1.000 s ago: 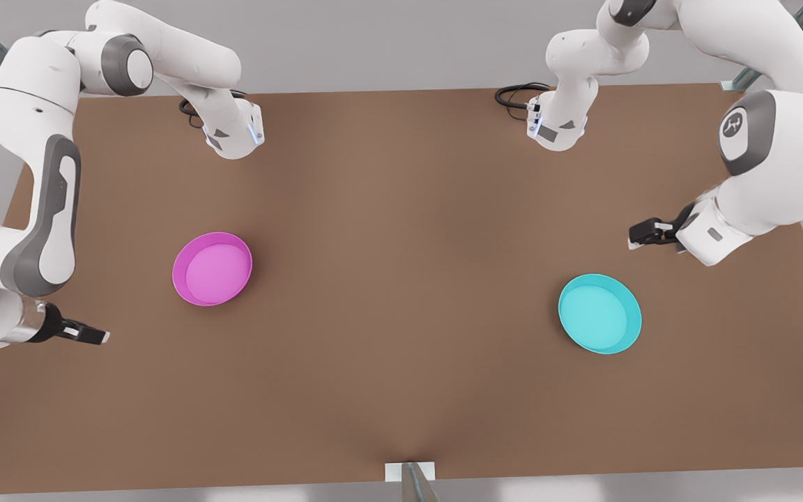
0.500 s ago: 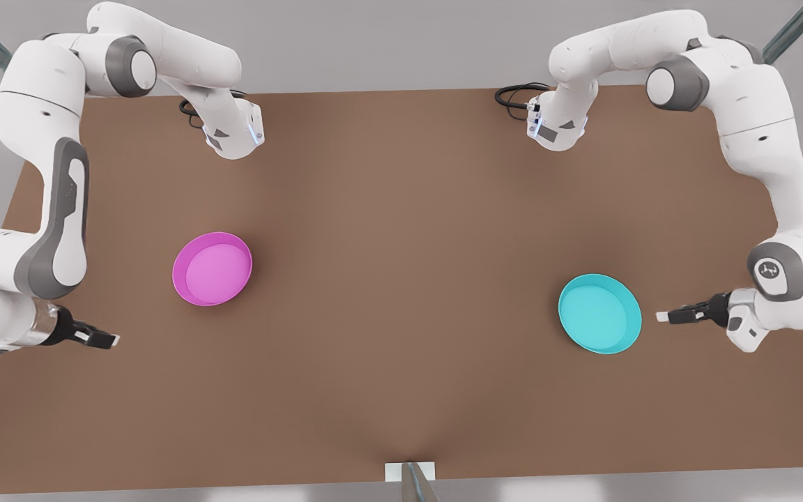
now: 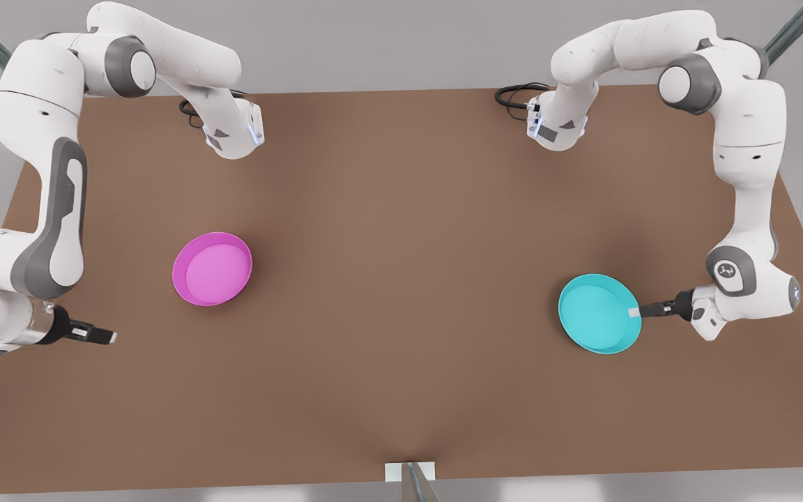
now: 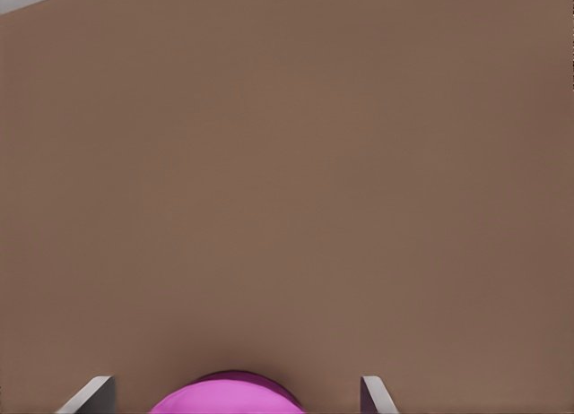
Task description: Flip the blue plate over with the left arm, and stack the pink plate on top of the blue plate with the right arm
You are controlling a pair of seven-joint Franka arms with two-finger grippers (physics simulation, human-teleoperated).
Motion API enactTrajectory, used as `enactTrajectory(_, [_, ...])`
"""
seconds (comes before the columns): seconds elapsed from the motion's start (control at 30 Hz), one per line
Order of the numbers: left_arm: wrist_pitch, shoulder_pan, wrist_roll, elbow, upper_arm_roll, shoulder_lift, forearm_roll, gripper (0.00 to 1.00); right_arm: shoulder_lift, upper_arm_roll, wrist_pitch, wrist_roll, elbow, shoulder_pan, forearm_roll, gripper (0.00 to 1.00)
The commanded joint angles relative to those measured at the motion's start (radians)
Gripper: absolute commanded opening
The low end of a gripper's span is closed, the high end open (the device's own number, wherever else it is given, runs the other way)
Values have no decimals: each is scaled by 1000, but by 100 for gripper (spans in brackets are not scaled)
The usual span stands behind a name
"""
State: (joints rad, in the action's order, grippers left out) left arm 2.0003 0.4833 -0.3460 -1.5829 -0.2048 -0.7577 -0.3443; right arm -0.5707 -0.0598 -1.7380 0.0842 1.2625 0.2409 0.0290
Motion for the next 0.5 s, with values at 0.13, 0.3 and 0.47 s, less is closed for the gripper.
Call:
enactTrajectory(0.13, [29,-12,-2,-20,-15,-15,-4,97,0,0,0,5,0,9,9,100])
enactTrajectory(0.3, [46,-12,-22,-19,-15,-29,-2,41,-1,0,0,5,0,8,9,100])
enactTrajectory(0.47, [74,-12,-42,-14,-15,-43,1,21,-1,0,0,5,0,6,9,100])
